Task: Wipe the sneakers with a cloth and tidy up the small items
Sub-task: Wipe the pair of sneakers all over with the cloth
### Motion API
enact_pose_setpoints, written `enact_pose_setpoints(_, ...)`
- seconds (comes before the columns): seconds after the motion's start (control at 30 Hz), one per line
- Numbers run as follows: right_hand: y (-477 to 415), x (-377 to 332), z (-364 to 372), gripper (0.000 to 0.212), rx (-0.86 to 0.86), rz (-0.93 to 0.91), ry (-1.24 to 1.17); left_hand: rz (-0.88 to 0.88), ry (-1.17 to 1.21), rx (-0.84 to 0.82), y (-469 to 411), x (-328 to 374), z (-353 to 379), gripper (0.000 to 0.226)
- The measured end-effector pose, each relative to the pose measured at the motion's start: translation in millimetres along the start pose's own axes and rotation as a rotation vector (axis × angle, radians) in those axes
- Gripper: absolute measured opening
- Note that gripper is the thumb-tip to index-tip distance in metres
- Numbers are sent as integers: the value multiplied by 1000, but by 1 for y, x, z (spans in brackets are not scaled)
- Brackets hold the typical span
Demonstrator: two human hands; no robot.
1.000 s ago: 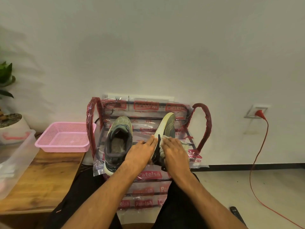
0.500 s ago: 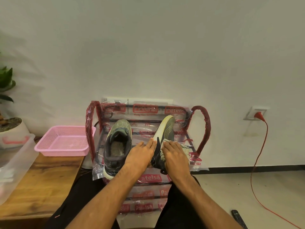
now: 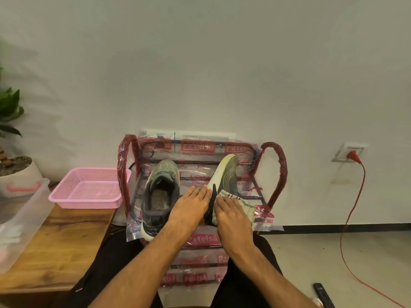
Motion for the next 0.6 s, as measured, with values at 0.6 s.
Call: enact_pose_setpoints(0.6,0,39,-32,61,122,171,-259,-10,50,1,1,1,-5,93)
Point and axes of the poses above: each hand's wrist, its own y-axis away from the middle knuckle, its own z-axis out of the palm, x = y × z, the point moved 5 cm from there along -y, towards the middle knuckle, and after that the axes turned 1 degree about y, right-handed, at the moved point
